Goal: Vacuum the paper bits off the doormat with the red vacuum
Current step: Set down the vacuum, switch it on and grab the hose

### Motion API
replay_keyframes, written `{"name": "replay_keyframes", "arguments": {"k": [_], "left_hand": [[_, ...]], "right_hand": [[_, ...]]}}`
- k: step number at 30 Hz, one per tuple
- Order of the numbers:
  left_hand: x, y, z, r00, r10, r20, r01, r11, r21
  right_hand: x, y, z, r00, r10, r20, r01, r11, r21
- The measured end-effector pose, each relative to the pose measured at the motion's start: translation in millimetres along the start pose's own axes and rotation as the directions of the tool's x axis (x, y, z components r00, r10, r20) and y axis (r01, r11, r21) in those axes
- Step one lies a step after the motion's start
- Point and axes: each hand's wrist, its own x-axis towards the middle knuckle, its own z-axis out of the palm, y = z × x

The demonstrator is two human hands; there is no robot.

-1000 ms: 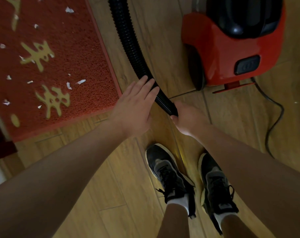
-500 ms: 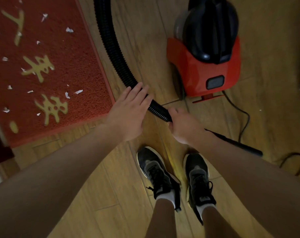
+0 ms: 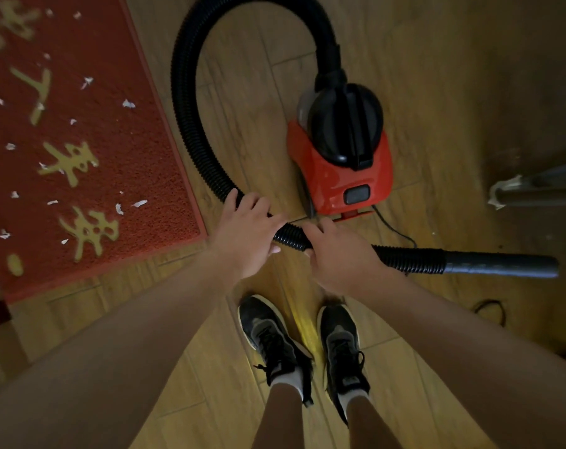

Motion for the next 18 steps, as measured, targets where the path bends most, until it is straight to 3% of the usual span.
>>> {"name": "replay_keyframes", "arguments": {"k": [10,18], "left_hand": [[-11.9,-5.5,-24.9,0.989,-0.146,0.0,0.142,0.962,-0.233],[-21.6,-6.9,-38.9,0.969,-0.245,0.021,0.217,0.809,-0.546]], "right_hand": [[-8.5,-5.8,-57.3,0.976,-0.129,-0.176,0.1,0.981,-0.164],[-1.3,-6.5,-101.1,0.878,-0.182,-0.442,0.098,0.974,-0.205]]}}
